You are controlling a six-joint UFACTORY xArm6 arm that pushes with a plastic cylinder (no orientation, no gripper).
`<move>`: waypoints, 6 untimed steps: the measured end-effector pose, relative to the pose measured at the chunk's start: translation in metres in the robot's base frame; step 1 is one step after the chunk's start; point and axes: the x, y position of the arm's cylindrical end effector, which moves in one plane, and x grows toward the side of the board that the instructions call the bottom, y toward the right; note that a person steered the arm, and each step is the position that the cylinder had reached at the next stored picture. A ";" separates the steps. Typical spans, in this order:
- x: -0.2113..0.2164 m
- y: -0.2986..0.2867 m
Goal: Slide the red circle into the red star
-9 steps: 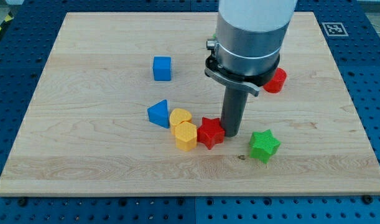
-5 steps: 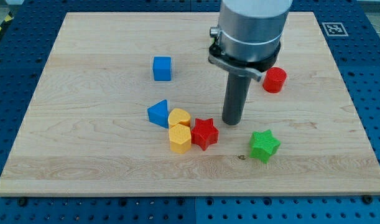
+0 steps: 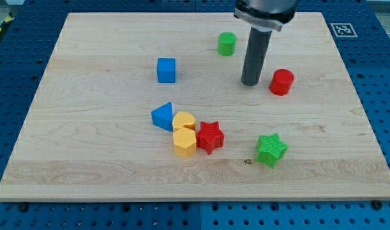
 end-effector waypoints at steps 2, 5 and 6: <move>-0.042 0.040; -0.064 0.122; -0.062 0.140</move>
